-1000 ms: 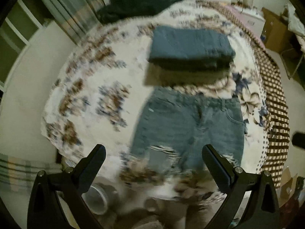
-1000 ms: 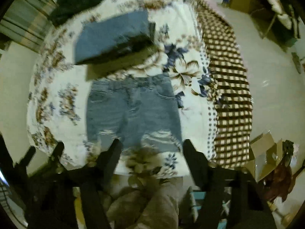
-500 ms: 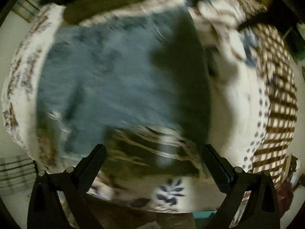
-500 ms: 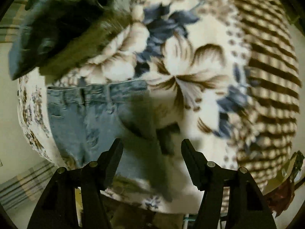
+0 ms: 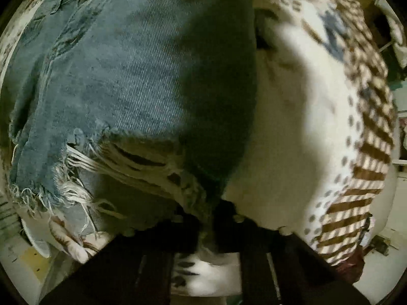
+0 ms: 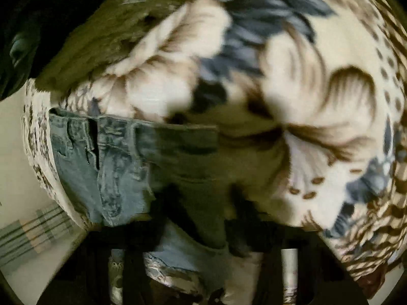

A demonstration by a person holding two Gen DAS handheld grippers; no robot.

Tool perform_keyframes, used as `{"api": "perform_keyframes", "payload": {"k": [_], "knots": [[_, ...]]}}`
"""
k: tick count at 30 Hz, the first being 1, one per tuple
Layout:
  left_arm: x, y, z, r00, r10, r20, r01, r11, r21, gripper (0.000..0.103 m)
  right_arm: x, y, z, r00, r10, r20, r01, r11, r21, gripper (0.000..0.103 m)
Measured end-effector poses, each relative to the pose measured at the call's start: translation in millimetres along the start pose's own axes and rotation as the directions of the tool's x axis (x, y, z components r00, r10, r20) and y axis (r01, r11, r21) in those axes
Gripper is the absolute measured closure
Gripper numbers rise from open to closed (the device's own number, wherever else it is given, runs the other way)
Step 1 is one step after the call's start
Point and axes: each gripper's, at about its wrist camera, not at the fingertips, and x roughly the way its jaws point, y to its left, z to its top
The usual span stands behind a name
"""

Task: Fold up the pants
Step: 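Grasp the shorts' leg hems with both grippers and lift them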

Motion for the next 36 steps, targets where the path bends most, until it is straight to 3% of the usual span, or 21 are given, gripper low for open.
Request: {"api": "perform_keyframes", "payload": {"k": [3,10,15,19,24,29,36], "knots": [[-18,5,-3,0.998,-0.033,0.044,0.033,0.999,0.001,0.101,-11,10,-4,0.999,-0.03,0.039,0.03,0.999,-0.017,0.092],[-92,56,-11,0.982,-0.12,0.143,0.13,0.99,-0.06,0.101,-58,50,-21,0.994,-0.068,0.086,0.073,0.996,-0.046,0.097],[-135,129,-23,0.968,-0.125,0.216,0.159,0.976,-0.151,0.101,-87,124,-28,0.99,-0.085,0.114,0.094,0.992,-0.085,0.097],[-165,188,-21,0.959,-0.101,0.264,0.163,0.961,-0.225,0.101,-86,207,-28,0.988,-0.095,0.126,0.114,0.982,-0.154,0.097],[-173,270,-15,0.953,-0.053,0.297,0.152,0.936,-0.319,0.101,-51,310,-16,0.986,-0.115,0.117,0.139,0.964,-0.225,0.097],[-154,337,-11,0.959,-0.018,0.283,0.134,0.908,-0.396,0.101,2,384,1,0.979,-0.175,0.101,0.197,0.936,-0.291,0.097],[-115,387,-2,0.967,-0.021,0.254,0.141,0.874,-0.464,0.101,66,422,17,0.955,-0.283,0.089,0.296,0.9,-0.319,0.097]]}}
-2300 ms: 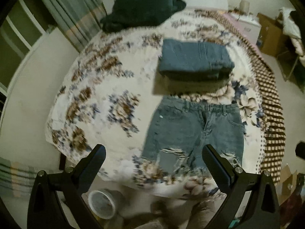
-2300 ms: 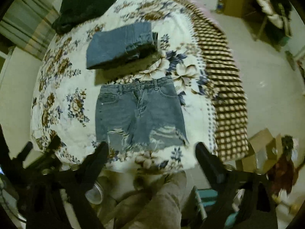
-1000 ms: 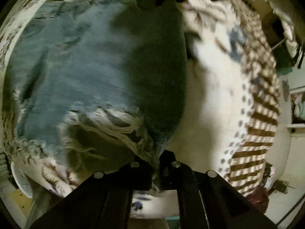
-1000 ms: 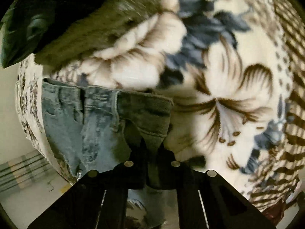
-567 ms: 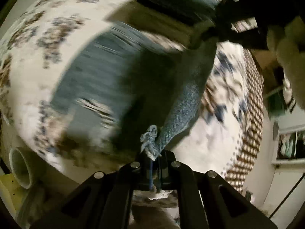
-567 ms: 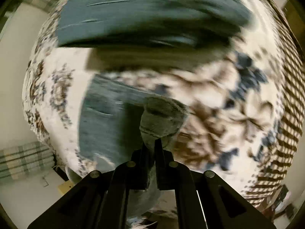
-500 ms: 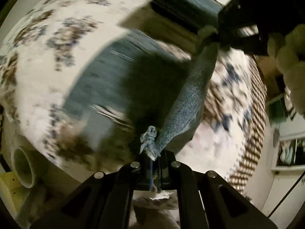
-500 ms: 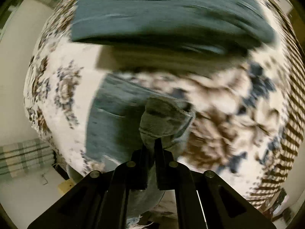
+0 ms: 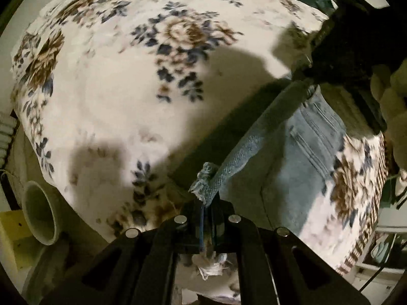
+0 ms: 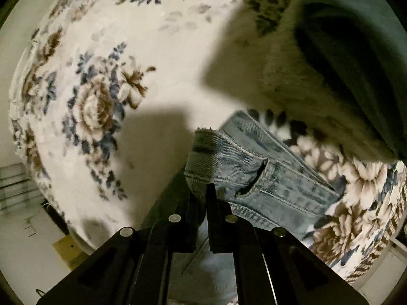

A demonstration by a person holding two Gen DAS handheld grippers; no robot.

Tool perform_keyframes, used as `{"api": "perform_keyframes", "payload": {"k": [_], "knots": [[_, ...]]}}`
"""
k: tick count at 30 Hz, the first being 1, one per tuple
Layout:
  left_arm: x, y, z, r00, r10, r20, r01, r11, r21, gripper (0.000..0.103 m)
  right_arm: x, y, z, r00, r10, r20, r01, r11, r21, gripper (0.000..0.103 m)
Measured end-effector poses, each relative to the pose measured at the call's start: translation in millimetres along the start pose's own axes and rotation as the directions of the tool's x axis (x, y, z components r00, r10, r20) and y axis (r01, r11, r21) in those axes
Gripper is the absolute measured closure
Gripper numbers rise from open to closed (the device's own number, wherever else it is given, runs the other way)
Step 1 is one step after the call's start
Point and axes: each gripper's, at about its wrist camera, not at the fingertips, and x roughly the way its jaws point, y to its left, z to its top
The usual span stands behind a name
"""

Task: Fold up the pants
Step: 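Grasp the shorts' leg hems with both grippers and lift them, then fold the held hems over toward the waistband with both grippers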

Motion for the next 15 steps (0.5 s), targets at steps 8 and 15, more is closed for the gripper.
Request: {"api": "perform_keyframes", "payload": {"k": [8,15], "knots": [[17,36,19,0.997,0.051,-0.051,-0.056,0.991,-0.124,0.077,20,14,19,0.996,0.067,-0.059,-0.065,0.998,0.025,0.049],[-14,54,0,1.0,0.014,-0.014,-0.017,0.964,-0.266,0.032,-17,9,-8,0.994,0.106,0.023,-0.104,0.991,-0.09,0.011]]}}
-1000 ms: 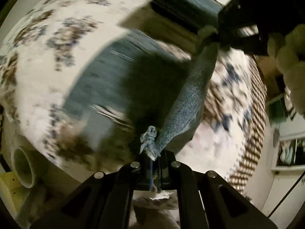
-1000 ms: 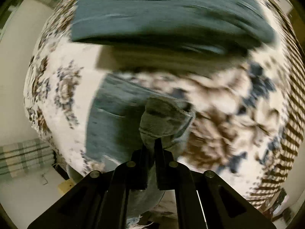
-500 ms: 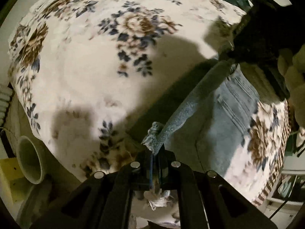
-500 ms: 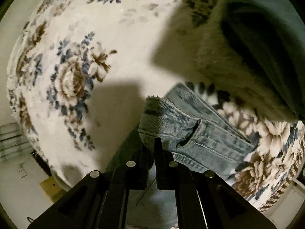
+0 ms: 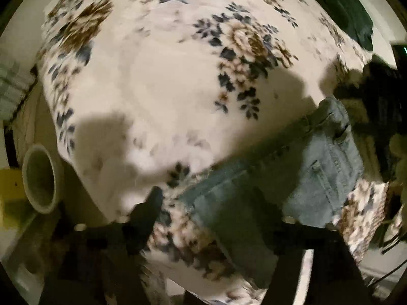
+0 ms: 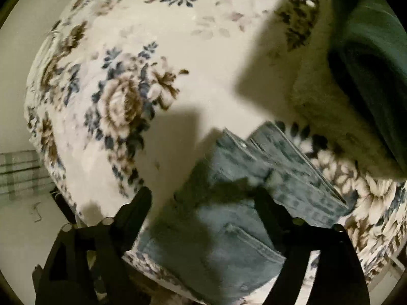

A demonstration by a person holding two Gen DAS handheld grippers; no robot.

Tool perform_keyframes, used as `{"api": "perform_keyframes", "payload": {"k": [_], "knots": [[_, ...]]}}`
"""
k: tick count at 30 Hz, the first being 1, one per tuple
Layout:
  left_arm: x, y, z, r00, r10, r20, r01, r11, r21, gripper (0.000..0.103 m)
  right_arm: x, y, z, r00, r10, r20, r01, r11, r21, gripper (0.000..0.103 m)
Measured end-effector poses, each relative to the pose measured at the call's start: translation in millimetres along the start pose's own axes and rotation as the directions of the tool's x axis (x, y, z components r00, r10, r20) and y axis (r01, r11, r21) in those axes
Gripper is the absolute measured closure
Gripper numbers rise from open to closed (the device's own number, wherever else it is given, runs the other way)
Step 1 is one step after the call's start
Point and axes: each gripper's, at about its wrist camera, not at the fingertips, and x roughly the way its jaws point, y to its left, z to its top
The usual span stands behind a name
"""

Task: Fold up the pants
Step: 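Fold the held hems over toward the waistband with both grippers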

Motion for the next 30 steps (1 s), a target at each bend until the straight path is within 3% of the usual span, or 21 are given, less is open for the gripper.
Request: {"api": "perform_keyframes", "payload": {"k": [4,6,8,12,17,19,25,30], "knots": [[-7,-8,-32,0.995,-0.094,-0.01,0.093,0.992,-0.09,0.032,-18,-28,-29,0.999,0.037,0.033,-0.037,0.999,-0.003,0.008],[-1,-14,-53,0.987,-0.163,-0.009,0.159,0.975,-0.153,0.032,-23,-49,-43,0.997,0.057,0.057,-0.057,0.998,-0.001,0.006],[6,-20,-73,0.983,-0.185,-0.002,0.18,0.959,-0.219,0.032,-21,-71,-56,0.996,0.078,0.05,-0.08,0.997,0.019,0.006],[16,-24,-118,0.968,-0.246,0.054,0.248,0.887,-0.389,0.032,-15,-109,-81,0.993,0.114,0.039,-0.116,0.993,0.037,0.006],[30,-37,-162,0.938,-0.329,0.106,0.335,0.791,-0.512,0.032,3,-145,-100,0.989,0.149,0.001,-0.149,0.988,0.031,0.006],[42,-44,-178,0.921,-0.371,0.117,0.368,0.733,-0.572,0.032,15,-159,-104,0.984,0.175,-0.015,-0.174,0.984,0.038,0.006],[77,-61,-205,0.852,-0.484,0.201,0.462,0.513,-0.724,0.032,46,-192,-107,0.956,0.294,-0.01,-0.292,0.951,0.098,0.006],[102,-66,-200,0.818,-0.491,0.3,0.505,0.362,-0.784,0.032,58,-198,-93,0.927,0.374,0.013,-0.373,0.921,0.113,0.006]]}}
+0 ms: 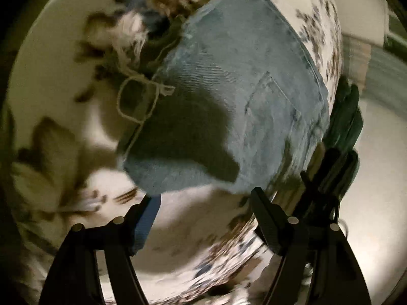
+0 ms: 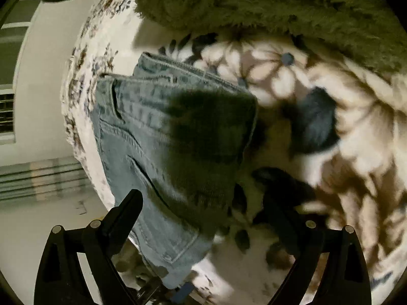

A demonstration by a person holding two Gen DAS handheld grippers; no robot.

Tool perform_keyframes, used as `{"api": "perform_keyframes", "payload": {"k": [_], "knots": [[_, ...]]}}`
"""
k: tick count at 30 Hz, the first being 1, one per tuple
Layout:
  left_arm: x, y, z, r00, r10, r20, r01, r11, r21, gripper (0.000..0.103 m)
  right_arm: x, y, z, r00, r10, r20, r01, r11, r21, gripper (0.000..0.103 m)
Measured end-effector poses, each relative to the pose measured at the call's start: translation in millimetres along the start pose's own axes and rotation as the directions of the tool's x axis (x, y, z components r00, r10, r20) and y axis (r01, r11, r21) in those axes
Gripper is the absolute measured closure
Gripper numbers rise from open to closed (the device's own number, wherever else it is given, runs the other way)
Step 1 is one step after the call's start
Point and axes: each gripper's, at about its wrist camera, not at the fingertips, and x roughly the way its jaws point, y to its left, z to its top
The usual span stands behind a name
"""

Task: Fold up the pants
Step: 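Fold the held hems over toward the waistband with both grippers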

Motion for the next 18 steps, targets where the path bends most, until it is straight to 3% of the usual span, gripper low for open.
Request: {"api": "perform_keyframes", "payload": {"k": [7,14,18], "knots": [[3,8,18,0.993,-0.067,0.093,0.079,0.988,-0.132,0.032,13,1,15,0.998,0.059,-0.002,-0.059,0.998,-0.032,0.006],[5,0,30,0.984,-0.09,0.154,0.12,0.973,-0.197,0.034,23,6,27,0.99,0.139,0.026,-0.139,0.99,-0.001,0.006],[6,-3,42,0.977,-0.093,0.194,0.134,0.968,-0.214,0.034,27,4,35,0.984,0.168,0.061,-0.17,0.985,0.025,0.014]]}}
